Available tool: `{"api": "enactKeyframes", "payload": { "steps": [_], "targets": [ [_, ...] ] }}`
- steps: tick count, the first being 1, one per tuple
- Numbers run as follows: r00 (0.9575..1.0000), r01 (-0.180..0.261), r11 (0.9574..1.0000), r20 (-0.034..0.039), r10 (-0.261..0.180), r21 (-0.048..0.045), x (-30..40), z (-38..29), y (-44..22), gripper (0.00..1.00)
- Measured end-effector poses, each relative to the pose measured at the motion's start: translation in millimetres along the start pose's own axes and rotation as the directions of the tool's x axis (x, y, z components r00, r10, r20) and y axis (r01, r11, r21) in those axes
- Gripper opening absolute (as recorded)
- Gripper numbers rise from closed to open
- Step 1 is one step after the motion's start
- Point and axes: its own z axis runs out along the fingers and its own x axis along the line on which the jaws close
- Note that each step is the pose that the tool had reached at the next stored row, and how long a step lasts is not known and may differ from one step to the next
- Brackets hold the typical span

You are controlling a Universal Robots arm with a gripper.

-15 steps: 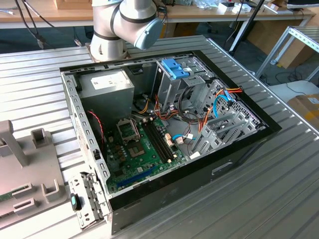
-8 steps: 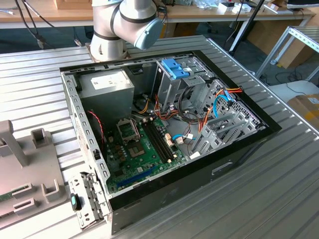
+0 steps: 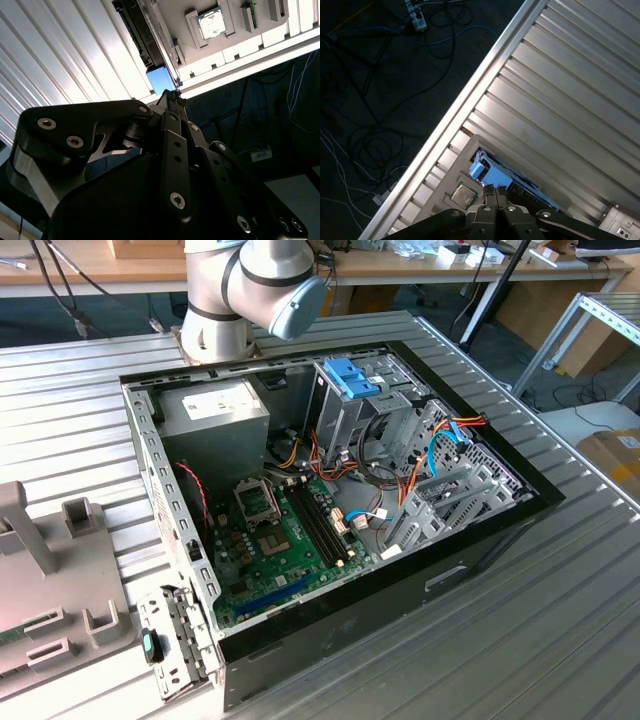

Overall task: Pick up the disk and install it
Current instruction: 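Pick up the disk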

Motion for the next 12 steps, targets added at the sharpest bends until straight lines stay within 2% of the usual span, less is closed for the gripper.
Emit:
{"api": "enactKeyframes", "payload": {
  "steps": [9, 12],
  "targets": [
    [0.9990, 0.044, 0.9990, -0.0018, -0.044, 0.0001, 0.0, 0.0, 0.0, 0.11],
    [0.9970, 0.077, 0.9970, -0.0033, -0.077, 0.0002, 0.0, 0.0, 0.0, 0.11]
  ]
}}
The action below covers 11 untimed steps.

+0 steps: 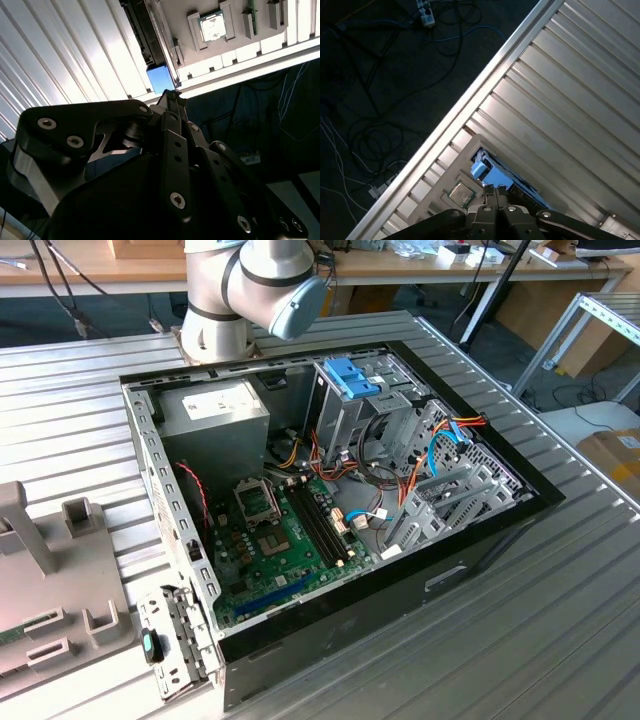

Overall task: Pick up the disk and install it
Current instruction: 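Pick up the disk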

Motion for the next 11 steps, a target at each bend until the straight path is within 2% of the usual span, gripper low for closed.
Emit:
{"api": "enactKeyframes", "payload": {
  "steps": [11],
  "targets": [
    [0.9985, 0.055, 0.9985, -0.0027, -0.055, 0.0005, 0.0, 0.0, 0.0, 0.11]
  ]
}}
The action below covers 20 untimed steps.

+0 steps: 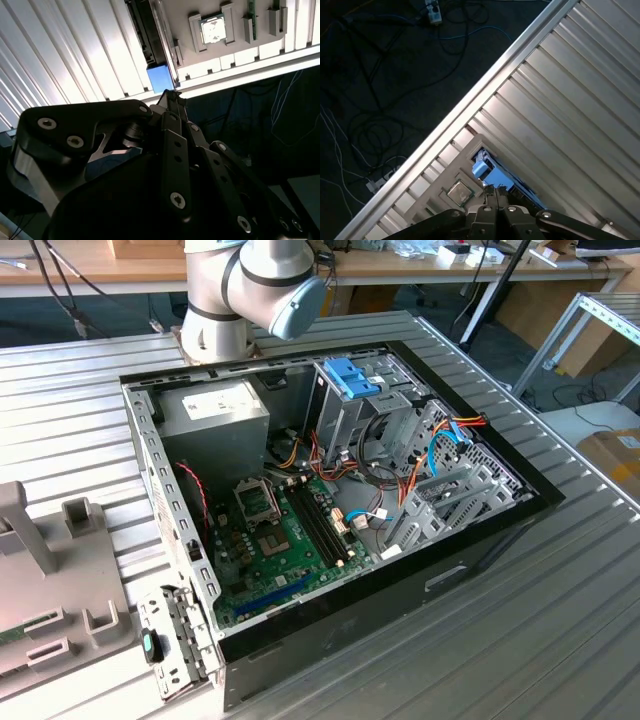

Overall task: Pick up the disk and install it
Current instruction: 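Pick up the disk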

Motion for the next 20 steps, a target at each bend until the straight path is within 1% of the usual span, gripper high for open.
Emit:
{"api": "enactKeyframes", "payload": {
  "steps": [3, 4, 6, 8, 9, 10, 12, 14, 15, 16, 17, 18, 19, 20],
  "targets": [
    [0.9996, 0.028, 0.9996, -0.0017, -0.028, 0.0007, 0.0, 0.0, 0.0, 0.11],
    [0.9983, 0.058, 0.9983, -0.0029, -0.058, 0.0007, 0.0, 0.0, 0.0, 0.11],
    [0.9958, 0.092, 0.9958, -0.0043, -0.092, 0.0008, 0.0, 0.1, 0.0, 0.11],
    [0.9911, 0.133, 0.9911, -0.0061, -0.133, 0.0007, 0.0, 0.1, 0.0, 0.11],
    [0.9870, 0.160, 0.9871, -0.0072, -0.160, 0.0006, 0.0, 0.1, 0.0, 0.11],
    [0.9768, 0.214, 0.9769, -0.0095, -0.214, 0.0004, 0.0, 0.2, 0.0, 0.11],
    [0.9572, 0.289, 0.9573, -0.0128, -0.289, -0.0001, 0.0, 0.3, 0.0, 0.11],
    [0.9460, 0.324, 0.9461, -0.0143, -0.324, -0.0005, 0.0, 0.3, 0.0, 0.11],
    [0.9382, 0.346, 0.9383, -0.0152, -0.346, -0.0006, 0.0, 0.3, 0.0, 0.11],
    [0.9322, 0.362, 0.9323, -0.0159, -0.362, -0.0009, 0.0, 0.3, 0.0, 0.11],
    [0.9196, 0.392, 0.9198, -0.0172, -0.392, -0.0013, 0.0, 0.3, 0.0, 0.11],
    [0.9026, 0.430, 0.9028, -0.0189, -0.430, -0.0018, 0.0, 0.3, 0.0, 0.11],
    [0.8883, 0.459, 0.8885, -0.0201, -0.459, -0.0023, 0.0, 0.4, 0.0, 0.11],
    [0.8798, 0.475, 0.8801, -0.0208, -0.475, -0.0026, 0.0, 0.4, 0.0, 0.11]
  ]
}}
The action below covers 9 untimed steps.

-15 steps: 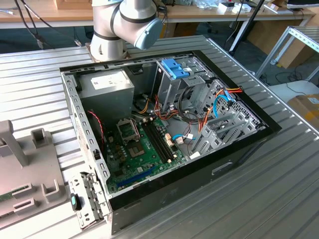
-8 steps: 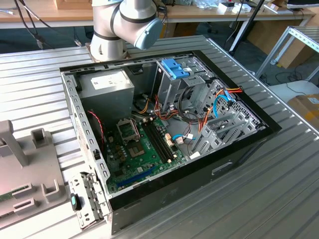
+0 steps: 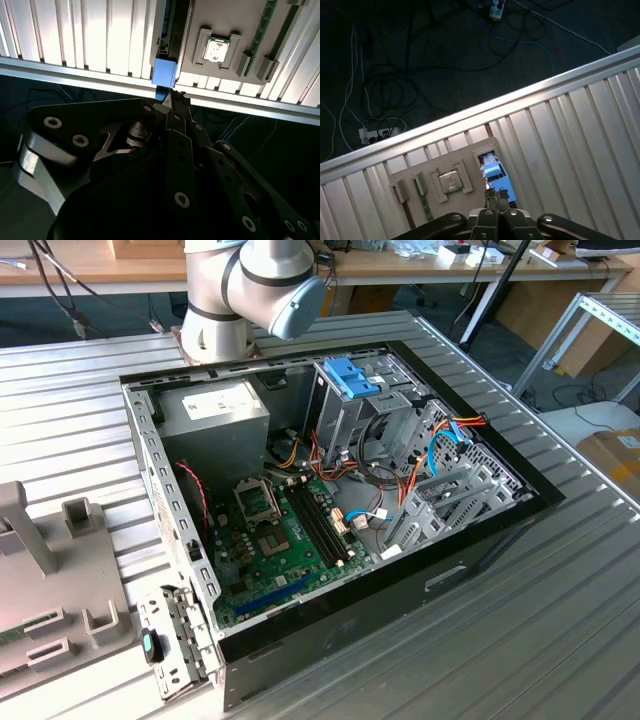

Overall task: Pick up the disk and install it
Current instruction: 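Pick up the disk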

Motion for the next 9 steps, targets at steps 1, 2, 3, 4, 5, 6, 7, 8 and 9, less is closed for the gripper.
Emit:
{"api": "enactKeyframes", "payload": {
  "steps": [1, 2, 3, 4, 5, 6, 7, 8, 9],
  "targets": [
    [0.9999, 0.017, 0.9999, -0.0007, -0.017, 0.0001, 0.0, 0.0, 0.0, 0.11],
    [0.9991, 0.042, 0.9991, -0.0017, -0.042, 0.0001, 0.0, 0.1, 0.0, 0.11],
    [0.9982, 0.060, 0.9982, -0.0025, -0.060, 0.0002, 0.0, 0.2, 0.0, 0.11],
    [0.9955, 0.095, 0.9955, -0.0039, -0.095, 0.0002, 0.0, 0.4, 0.0, 0.11],
    [0.9881, 0.153, 0.9882, -0.0064, -0.153, 0.0002, 0.0, 0.8, 0.0, 0.11],
    [0.9832, 0.182, 0.9832, -0.0076, -0.182, 0.0001, 0.0, 0.9, 0.0, 0.11],
    [0.9797, 0.201, 0.9797, -0.0083, -0.201, 0.0000, 0.0, 1.0, 0.0, 0.11],
    [0.9755, 0.220, 0.9755, -0.0092, -0.220, -0.0001, 0.0, 1.2, 0.0, 0.11],
    [0.9681, 0.251, 0.9681, -0.0105, -0.251, -0.0003, 0.0, 1.3, -0.1, 0.11]
  ]
}}
